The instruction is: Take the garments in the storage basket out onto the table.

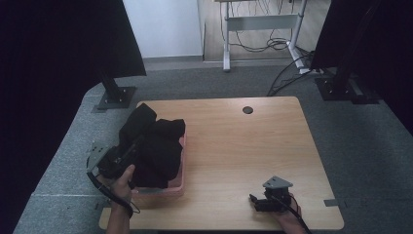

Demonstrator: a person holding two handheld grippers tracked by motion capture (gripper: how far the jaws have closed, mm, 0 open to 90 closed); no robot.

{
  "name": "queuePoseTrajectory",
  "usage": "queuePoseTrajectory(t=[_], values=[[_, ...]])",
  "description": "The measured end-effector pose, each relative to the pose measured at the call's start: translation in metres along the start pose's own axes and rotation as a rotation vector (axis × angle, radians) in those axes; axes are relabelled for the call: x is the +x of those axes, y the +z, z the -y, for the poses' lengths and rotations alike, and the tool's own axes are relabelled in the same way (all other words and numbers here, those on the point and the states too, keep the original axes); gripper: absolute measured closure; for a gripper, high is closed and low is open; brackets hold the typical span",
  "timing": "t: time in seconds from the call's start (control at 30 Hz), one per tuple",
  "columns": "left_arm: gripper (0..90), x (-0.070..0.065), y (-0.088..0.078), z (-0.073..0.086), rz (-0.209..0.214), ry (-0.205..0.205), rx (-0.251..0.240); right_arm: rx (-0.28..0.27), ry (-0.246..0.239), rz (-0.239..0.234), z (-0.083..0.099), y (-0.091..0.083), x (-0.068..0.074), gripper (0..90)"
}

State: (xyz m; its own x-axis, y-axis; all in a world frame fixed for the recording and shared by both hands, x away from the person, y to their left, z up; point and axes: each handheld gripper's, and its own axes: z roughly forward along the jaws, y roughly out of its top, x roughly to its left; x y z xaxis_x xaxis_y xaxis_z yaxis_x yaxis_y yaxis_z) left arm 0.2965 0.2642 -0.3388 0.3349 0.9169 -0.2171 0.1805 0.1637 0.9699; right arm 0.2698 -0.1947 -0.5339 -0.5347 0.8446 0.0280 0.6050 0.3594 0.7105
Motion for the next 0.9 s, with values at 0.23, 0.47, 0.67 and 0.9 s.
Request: queuePoseTrajectory(t=[0.23,0.47,0.67,0.9], values=[[66.6,-0.004,0.002,-0.003,0.003,0.001,-0.004,0.000,0.000,0.000,0.000,0.000,0.000,10.4],[66.6,-0.008,0.004,-0.007,0.011,0.007,-0.008,0.000,-0.002,0.003,0.000,0.000,0.000,10.4],[66.6,-0.010,0.004,-0.011,0.015,0.002,-0.017,-0.001,-0.001,0.005,0.000,0.000,0.000,10.4],[66.6,-0.012,0.005,-0.014,0.017,0.008,-0.023,-0.001,-0.002,0.005,0.000,0.000,0.000,10.4]])
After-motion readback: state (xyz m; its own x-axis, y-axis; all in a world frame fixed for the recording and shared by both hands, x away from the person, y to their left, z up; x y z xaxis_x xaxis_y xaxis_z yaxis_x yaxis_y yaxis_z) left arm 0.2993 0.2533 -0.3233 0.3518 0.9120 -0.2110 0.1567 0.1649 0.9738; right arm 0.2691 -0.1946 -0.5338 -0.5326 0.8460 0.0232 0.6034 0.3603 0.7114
